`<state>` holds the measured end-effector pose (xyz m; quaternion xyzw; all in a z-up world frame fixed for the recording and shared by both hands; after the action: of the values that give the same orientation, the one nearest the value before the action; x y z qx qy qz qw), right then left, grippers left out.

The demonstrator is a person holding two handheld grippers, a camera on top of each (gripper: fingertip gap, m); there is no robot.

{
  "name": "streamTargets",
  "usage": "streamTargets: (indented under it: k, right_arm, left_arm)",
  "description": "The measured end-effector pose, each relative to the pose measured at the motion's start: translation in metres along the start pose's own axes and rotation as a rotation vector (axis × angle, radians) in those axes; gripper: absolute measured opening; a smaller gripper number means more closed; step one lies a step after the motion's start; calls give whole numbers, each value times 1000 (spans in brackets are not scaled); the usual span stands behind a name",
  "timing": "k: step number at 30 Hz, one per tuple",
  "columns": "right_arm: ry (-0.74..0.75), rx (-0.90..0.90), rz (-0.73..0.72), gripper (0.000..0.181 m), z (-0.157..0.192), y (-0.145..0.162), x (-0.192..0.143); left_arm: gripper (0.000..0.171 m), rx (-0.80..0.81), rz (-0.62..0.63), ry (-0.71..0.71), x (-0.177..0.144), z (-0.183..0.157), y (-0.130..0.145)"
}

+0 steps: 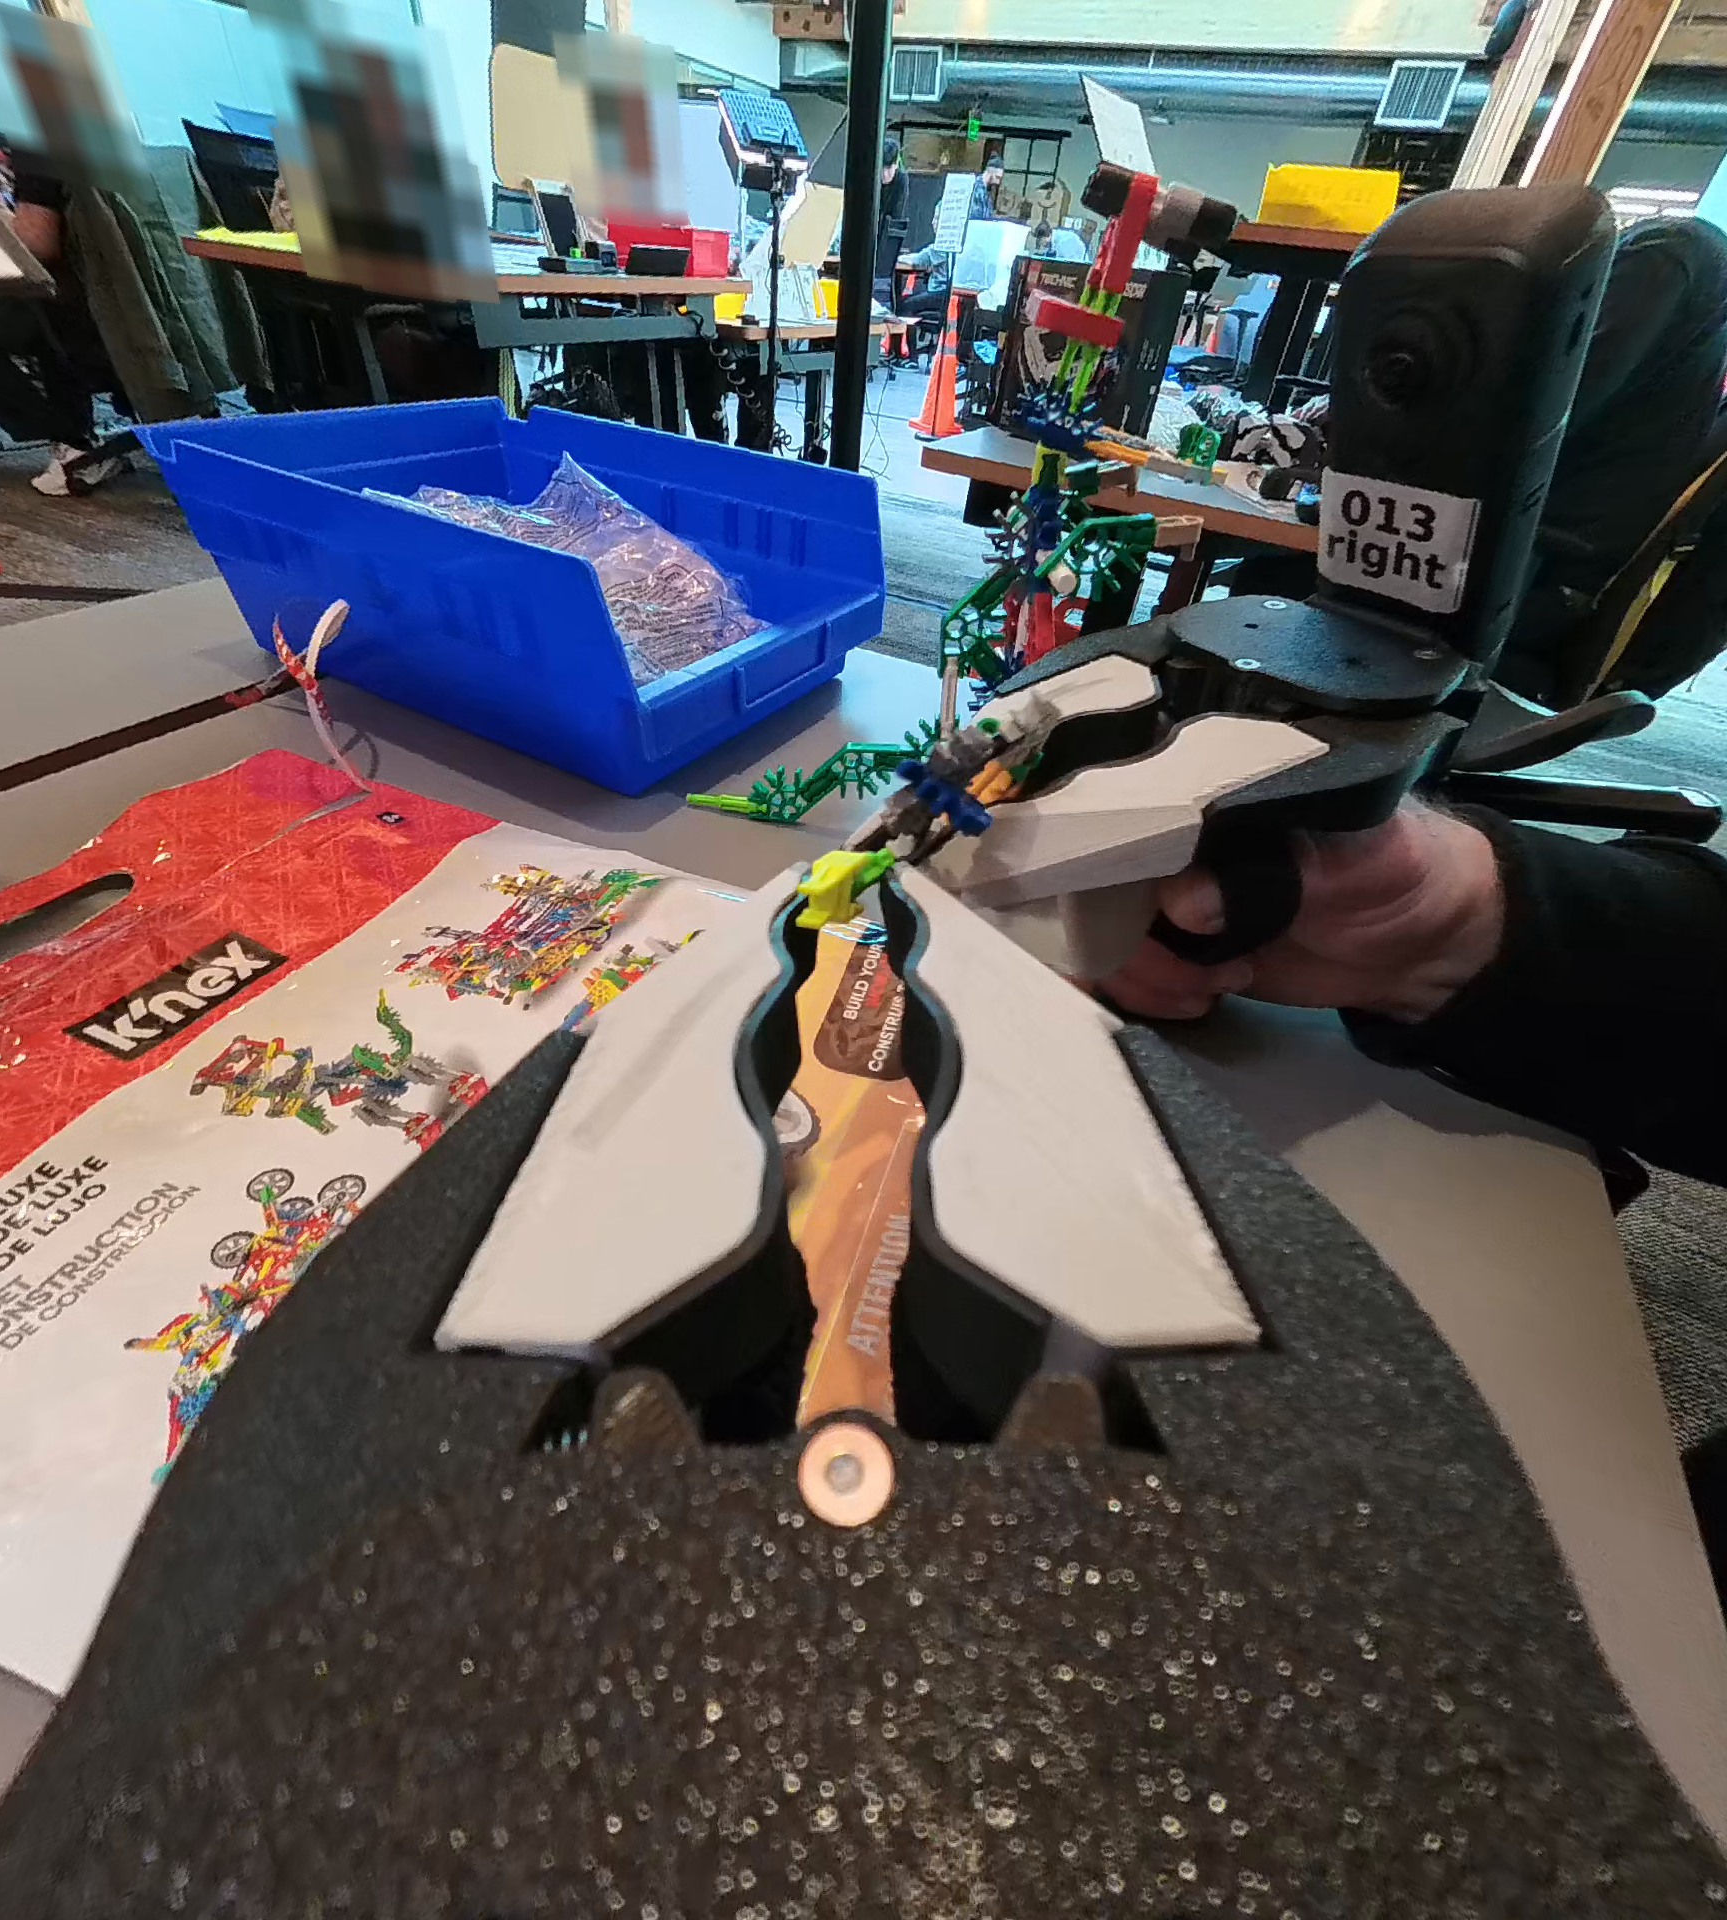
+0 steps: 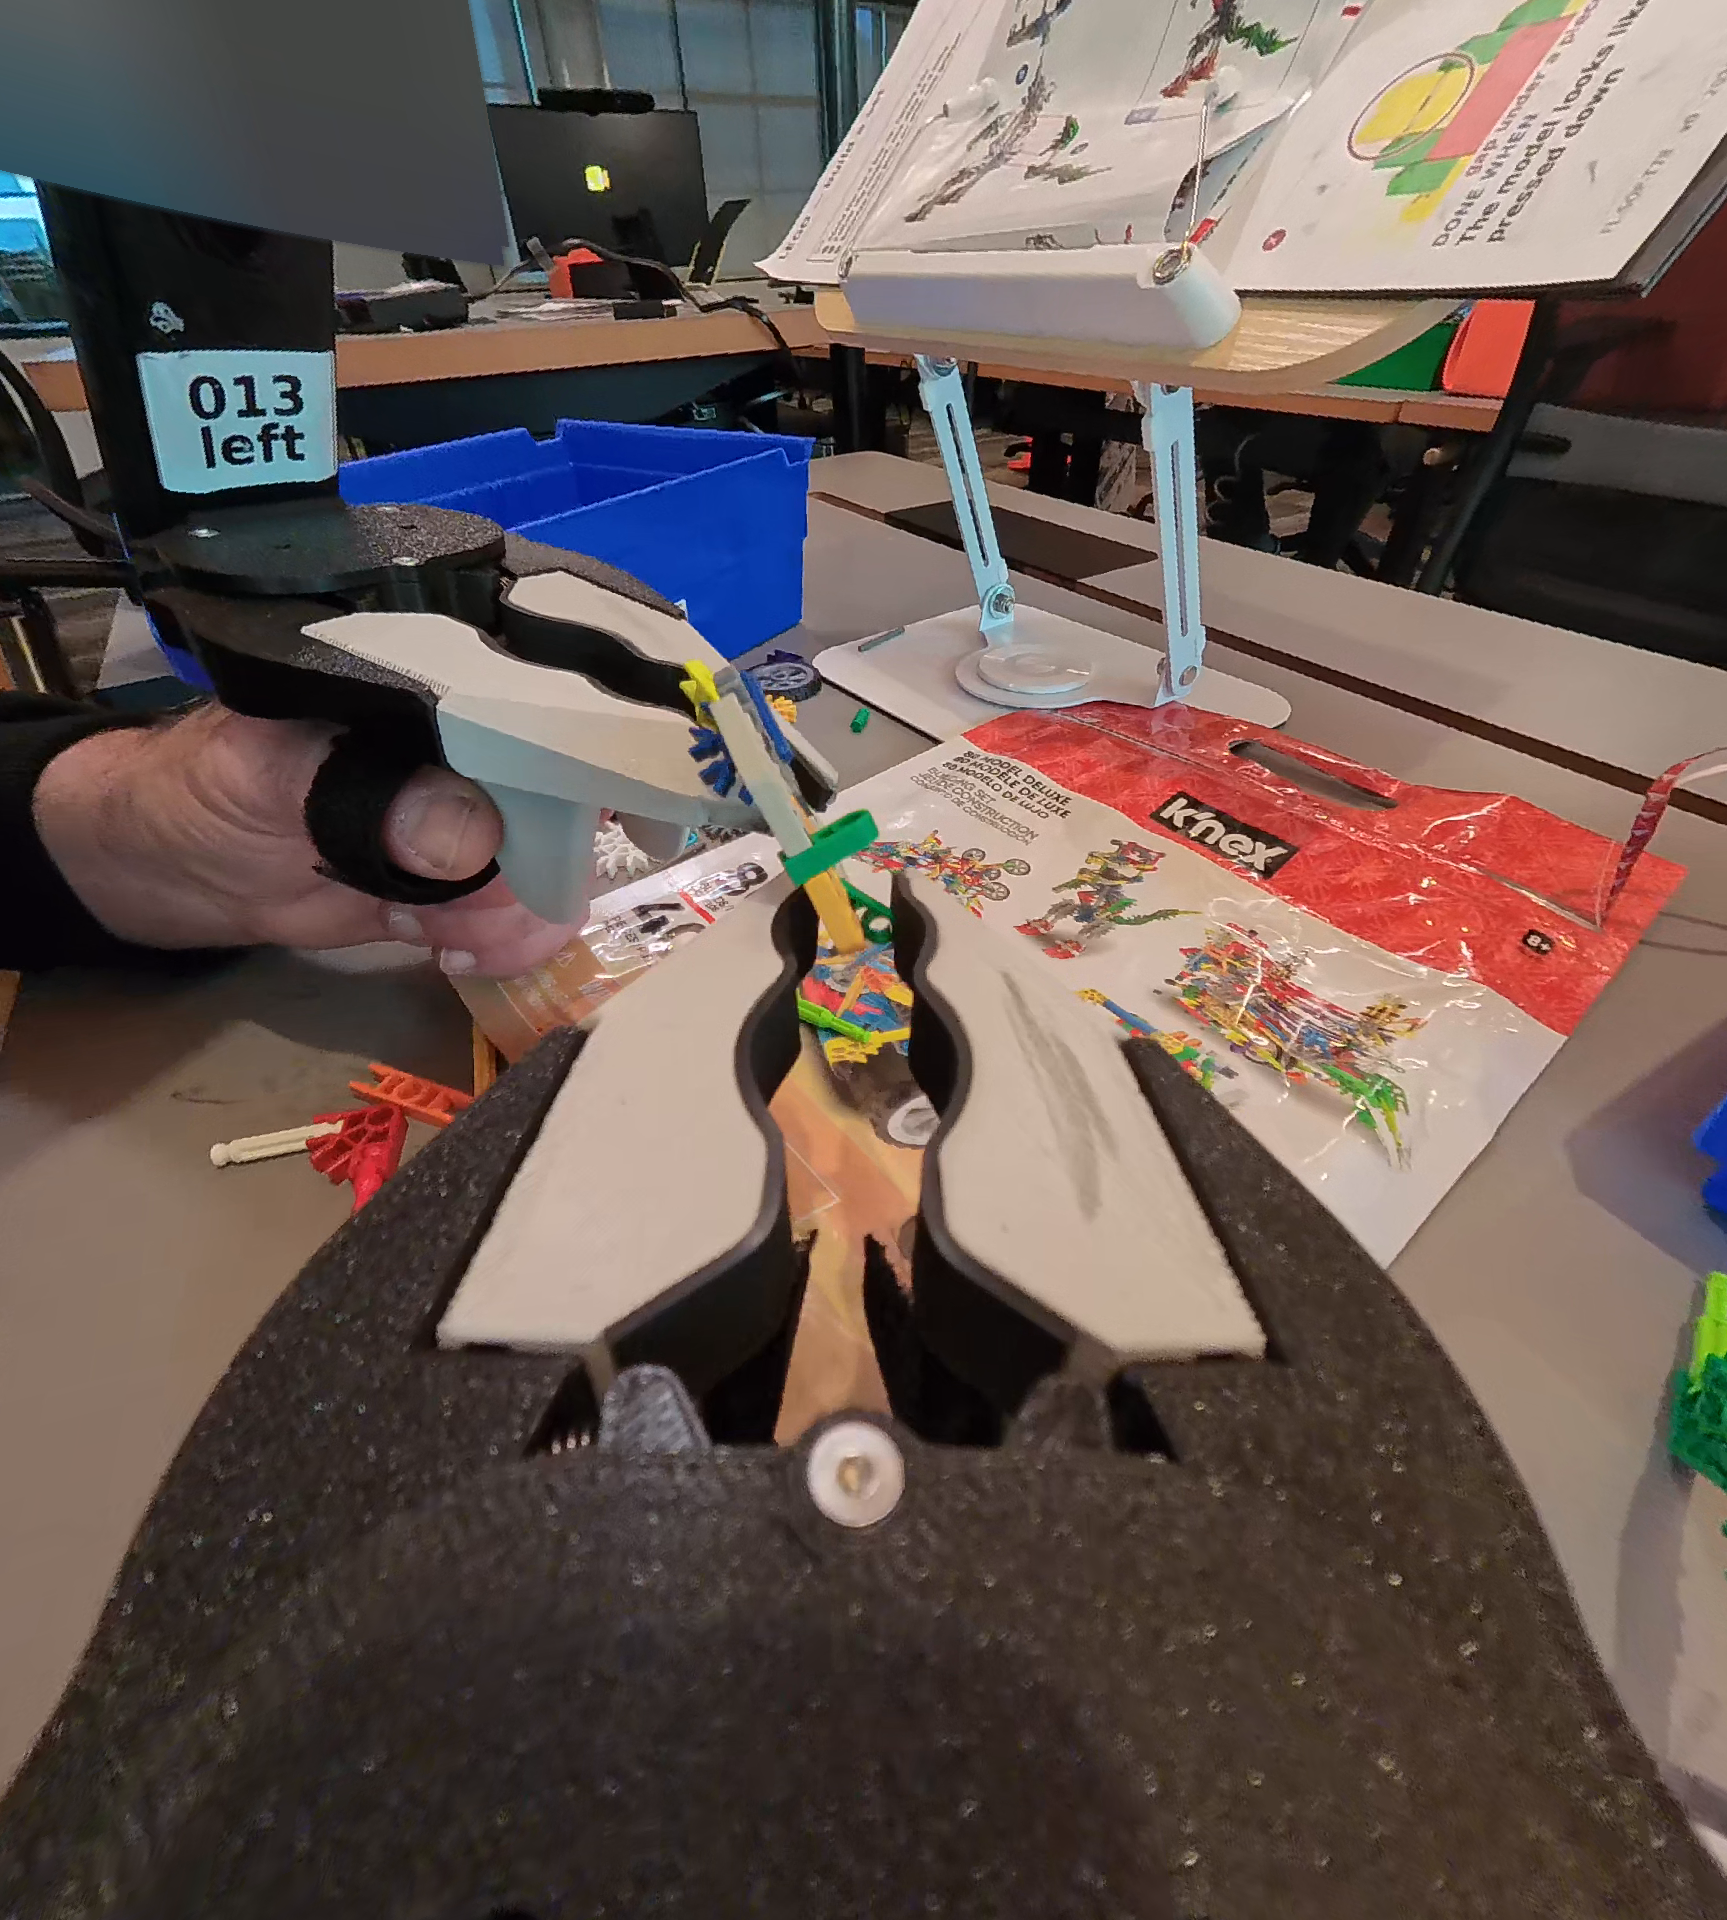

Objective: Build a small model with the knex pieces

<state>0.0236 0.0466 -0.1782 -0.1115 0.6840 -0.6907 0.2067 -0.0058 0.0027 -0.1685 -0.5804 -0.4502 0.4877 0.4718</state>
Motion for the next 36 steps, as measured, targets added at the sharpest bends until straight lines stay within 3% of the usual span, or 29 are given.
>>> streamTargets:
  k: [10, 36]
  right_arm:
    - [-7, 25, -8, 9, -2, -2, 0]
    - [4, 153, 28, 9, -7, 3, 1]
  left_arm:
    - [3, -4, 20, -12, 2, 4, 6]
    - [27, -27, -41, 60, 0, 11, -3]
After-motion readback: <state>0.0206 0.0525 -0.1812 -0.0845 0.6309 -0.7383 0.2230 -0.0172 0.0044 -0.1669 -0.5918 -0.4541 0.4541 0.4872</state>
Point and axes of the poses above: each gripper's, where its closed fingertips meet, x out along the fingers, y out of its underside, z = x × y across the jaws, the point moved 3 cm from there along -x, back along the fingers, and after that the axes turned 2 degrees about -y, right-handed, at the moved point
